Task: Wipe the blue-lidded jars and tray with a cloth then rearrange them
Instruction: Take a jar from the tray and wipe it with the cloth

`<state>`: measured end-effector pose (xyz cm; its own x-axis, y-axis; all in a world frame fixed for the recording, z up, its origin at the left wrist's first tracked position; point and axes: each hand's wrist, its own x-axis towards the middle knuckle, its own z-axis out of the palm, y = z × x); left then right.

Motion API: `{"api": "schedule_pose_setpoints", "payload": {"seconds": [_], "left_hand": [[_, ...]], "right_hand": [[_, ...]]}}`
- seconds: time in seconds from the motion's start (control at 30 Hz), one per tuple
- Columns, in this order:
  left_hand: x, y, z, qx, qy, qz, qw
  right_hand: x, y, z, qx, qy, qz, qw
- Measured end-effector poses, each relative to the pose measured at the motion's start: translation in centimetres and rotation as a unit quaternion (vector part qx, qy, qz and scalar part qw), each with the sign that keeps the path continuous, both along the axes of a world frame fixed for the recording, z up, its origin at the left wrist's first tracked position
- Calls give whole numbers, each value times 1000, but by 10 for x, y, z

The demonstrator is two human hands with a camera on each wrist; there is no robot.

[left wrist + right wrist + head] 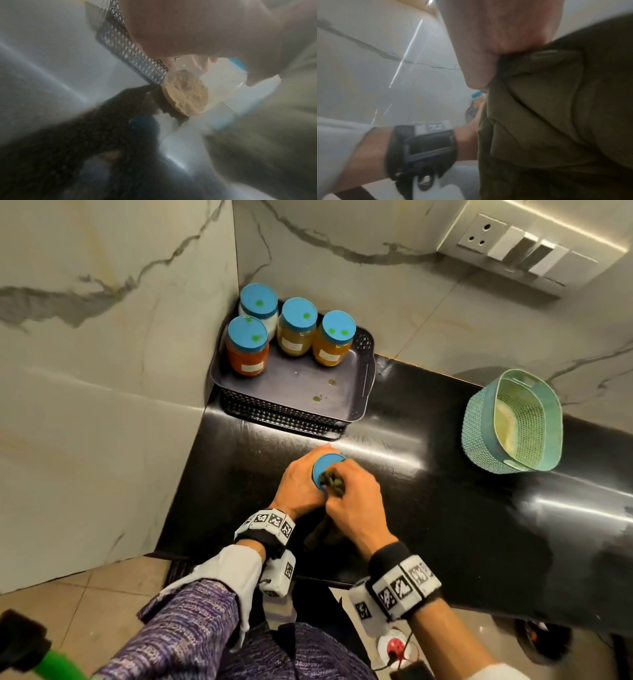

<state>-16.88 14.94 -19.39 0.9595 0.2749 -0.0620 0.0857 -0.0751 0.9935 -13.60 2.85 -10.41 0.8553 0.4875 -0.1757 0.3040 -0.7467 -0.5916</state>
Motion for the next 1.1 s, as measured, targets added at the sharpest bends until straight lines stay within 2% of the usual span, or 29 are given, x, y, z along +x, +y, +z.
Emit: {"api": "schedule_pose_setpoints", "payload": {"seconds": [0.07, 0.17, 0.27, 0.37, 0.47, 0.57, 0.67, 0.77, 0.83, 0.93, 1.03, 1.1], "left_hand": [[-2, 1, -5, -11, -12, 3, 1000], [-1, 2, -6, -10, 3, 29, 1000], [3, 1, 2, 18, 18, 19, 999], [2, 1, 6, 19, 5, 5, 1000], [0, 4, 4, 11, 7, 7, 1000], [2, 1, -3, 15, -25, 20, 999], [4, 0, 2, 15, 13, 36, 999], [3, 0, 9, 16, -4, 22, 1000], [0, 0, 10, 9, -17, 14, 1000], [0, 0, 3, 14, -37, 25, 999], [0, -1, 2, 24, -1, 45, 999], [2, -1, 7, 20, 12, 36, 999]], "right_hand": [[-8, 8, 1, 22, 25, 39, 999], [15, 25, 1, 26, 29, 68, 997], [38, 17, -3, 10, 9, -11, 1000], [30, -7, -3, -13, -5, -73, 997], [1, -10, 2, 1, 1, -9, 1000], [9, 16, 4, 6, 21, 44, 999], [38, 24, 2, -5, 12, 13, 1000], [40, 1, 0, -34, -7, -43, 998], [20, -7, 3, -46, -9, -17, 999], [2, 9, 5, -25, 12, 56, 998], [27, 28, 7, -10, 9, 54, 998], [42, 23, 5, -22, 0, 23, 1000]]}}
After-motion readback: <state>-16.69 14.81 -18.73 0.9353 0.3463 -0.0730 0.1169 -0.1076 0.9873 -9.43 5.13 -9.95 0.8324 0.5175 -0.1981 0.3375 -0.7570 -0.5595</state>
